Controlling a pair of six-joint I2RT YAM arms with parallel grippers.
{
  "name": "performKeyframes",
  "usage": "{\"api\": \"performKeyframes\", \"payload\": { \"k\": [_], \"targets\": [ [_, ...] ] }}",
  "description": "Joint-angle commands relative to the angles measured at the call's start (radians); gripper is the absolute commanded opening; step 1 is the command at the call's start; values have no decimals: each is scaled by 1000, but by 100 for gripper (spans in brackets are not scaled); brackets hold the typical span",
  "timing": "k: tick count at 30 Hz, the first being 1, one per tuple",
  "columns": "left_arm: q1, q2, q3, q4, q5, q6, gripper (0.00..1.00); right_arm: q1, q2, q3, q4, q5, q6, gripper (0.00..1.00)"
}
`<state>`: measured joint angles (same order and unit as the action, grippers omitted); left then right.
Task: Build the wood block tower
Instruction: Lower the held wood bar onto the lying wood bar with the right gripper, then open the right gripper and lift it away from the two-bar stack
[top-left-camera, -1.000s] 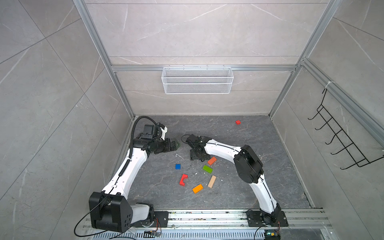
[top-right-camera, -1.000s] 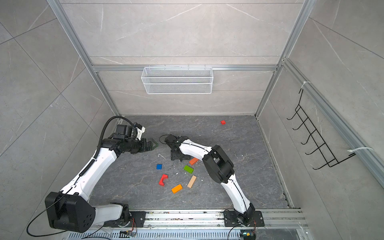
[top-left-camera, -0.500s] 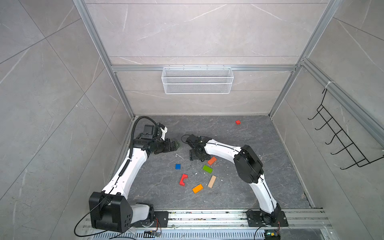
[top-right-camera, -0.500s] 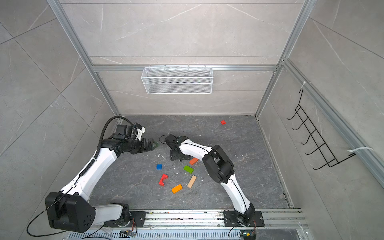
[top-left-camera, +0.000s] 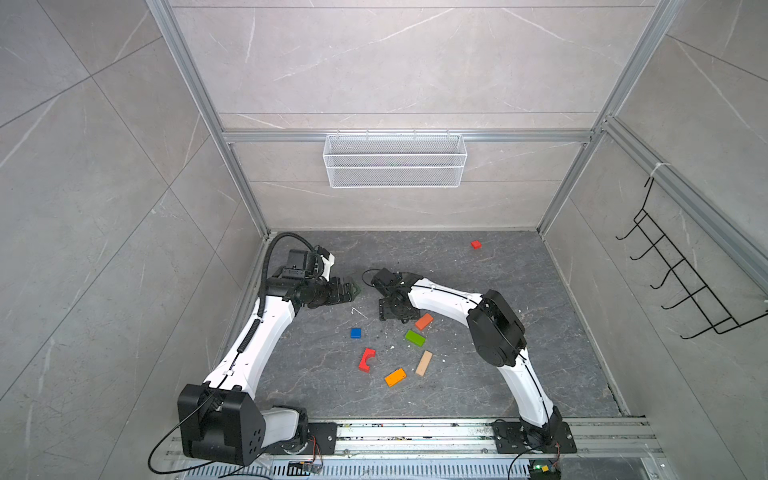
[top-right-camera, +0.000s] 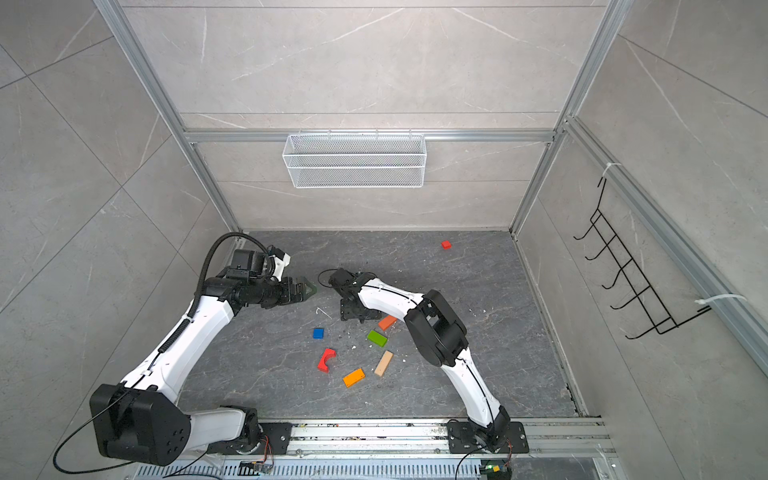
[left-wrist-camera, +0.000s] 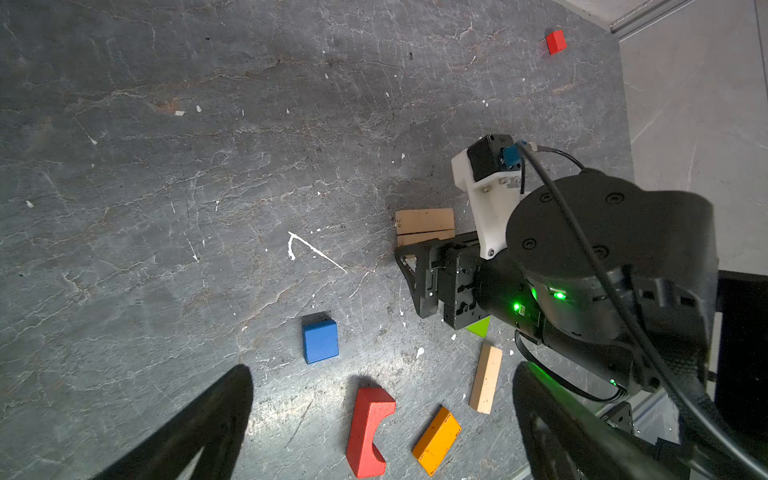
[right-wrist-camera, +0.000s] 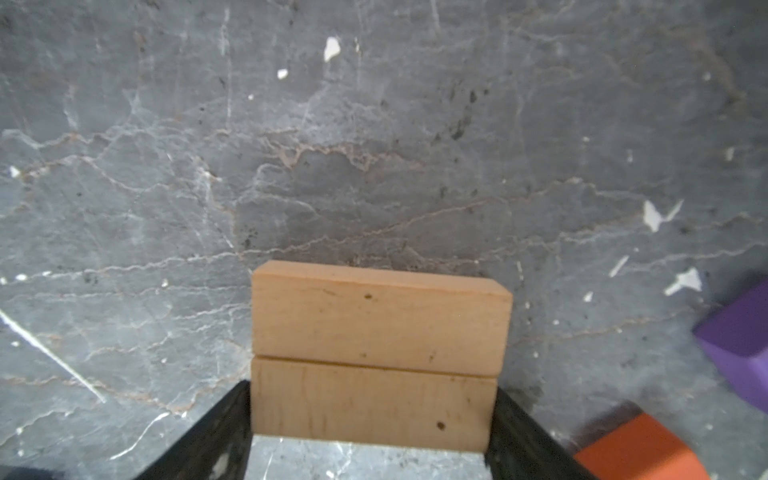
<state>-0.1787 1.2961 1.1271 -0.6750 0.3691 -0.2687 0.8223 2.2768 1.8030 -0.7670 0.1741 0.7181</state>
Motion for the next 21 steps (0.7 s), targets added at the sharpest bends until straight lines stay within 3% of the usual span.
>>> {"api": "performKeyframes", "payload": {
  "k": [1, 6, 14, 21],
  "targets": [
    [5, -30, 1, 14, 0, 3, 100, -2, 27, 20, -17, -1, 10, 78],
    [4, -30, 2, 13, 0, 3, 100, -2, 19, 21, -23, 13, 17, 80],
    [4, -29, 2, 13, 1, 3, 100, -2, -24, -3, -9, -2, -3, 99],
    [4, -28, 2, 14, 3, 3, 100, -2, -127, -58, 9, -5, -74, 99]
  ]
}}
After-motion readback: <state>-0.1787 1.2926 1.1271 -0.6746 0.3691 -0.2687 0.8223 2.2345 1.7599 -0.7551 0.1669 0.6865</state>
